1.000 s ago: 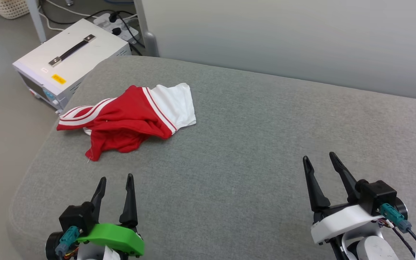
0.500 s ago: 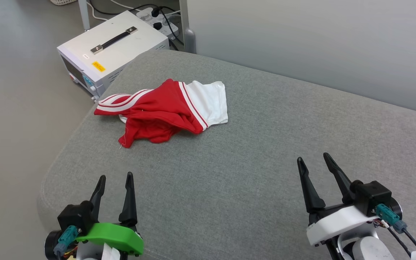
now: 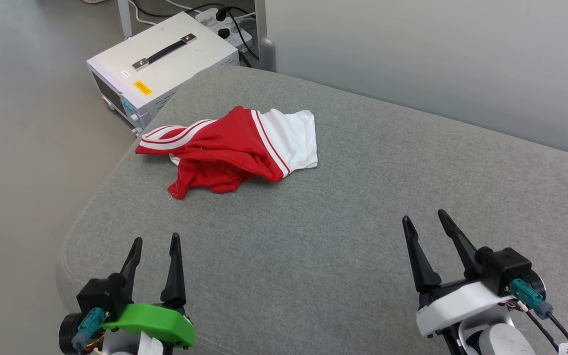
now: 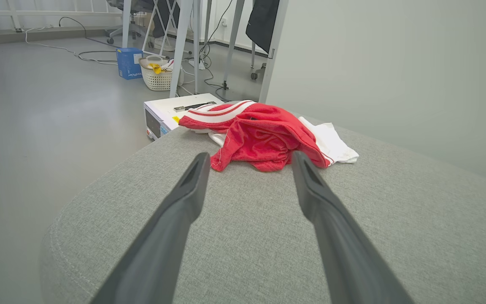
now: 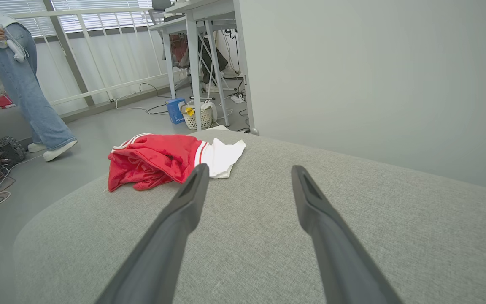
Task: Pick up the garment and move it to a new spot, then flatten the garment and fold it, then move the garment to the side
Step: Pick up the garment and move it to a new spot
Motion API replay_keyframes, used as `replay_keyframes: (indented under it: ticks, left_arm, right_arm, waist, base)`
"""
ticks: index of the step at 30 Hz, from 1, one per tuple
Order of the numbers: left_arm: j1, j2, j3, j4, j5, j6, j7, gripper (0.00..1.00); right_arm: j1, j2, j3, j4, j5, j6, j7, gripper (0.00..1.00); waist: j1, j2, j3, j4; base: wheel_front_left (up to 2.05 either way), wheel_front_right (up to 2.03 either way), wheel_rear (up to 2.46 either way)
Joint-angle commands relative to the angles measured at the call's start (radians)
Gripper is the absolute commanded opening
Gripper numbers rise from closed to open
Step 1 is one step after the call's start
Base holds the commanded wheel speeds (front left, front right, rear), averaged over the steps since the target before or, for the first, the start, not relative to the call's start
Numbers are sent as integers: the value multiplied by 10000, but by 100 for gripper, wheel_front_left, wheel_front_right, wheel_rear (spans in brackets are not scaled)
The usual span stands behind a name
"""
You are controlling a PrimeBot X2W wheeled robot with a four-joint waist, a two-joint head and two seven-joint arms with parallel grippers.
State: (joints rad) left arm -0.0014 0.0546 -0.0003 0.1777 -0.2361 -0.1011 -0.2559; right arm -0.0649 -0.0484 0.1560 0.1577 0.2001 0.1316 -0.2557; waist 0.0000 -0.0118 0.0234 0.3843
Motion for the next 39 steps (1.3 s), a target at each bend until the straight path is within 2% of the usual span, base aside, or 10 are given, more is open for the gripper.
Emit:
replay_keyframes:
  ticks: [1,6,12,16,22,26,36,39]
  left_arm:
    - [153,-43,-7,-55,37,18,-59,100]
    - [127,-43,3,47,-27,-11,-59,100]
    - [-538,88,-174,1164,59,-227,-59,100]
    - [-1620,653,-841,2343,-131,-285,-59,100]
    - [-3923,1997,-2273,3519,-1106,-292,500,100]
    - [-5383,2939,-2947,3819,-2034,-293,1594,100]
    - [-7878,5457,-4708,4067,-4801,-294,6345,100]
    - [-8190,5895,-4957,4097,-5405,-294,7273,100]
  right_arm:
    - [-157,-18,14,28,30,-9,-61,100]
    - [-245,-18,72,30,18,-9,-61,100]
    - [-502,-18,129,8,-229,-9,-61,100]
    - [-717,-18,68,-45,-420,-9,-61,100]
    - [-1105,-18,76,-186,-635,-9,-61,100]
    - [-1319,-18,44,-321,-672,-9,-61,100]
    - [-1950,-18,269,-514,-508,-9,-61,100]
    - [-2042,-18,337,-561,-438,-9,-61,100]
  waist:
    - [0,118,20,-44]
    - [0,118,236,-280]
    - [0,118,787,-752]
    - [0,118,1311,-1137]
    - [0,118,2257,-1783]
    - [0,118,2823,-2190]
    - [0,118,3998,-3175]
    - [0,118,4223,-3384]
  base:
    - [0,0,0]
    - [0,0,0]
    - [0,0,0]
    - [0,0,0]
    - [0,0,0]
    - [0,0,0]
    - [0,0,0]
    - [0,0,0]
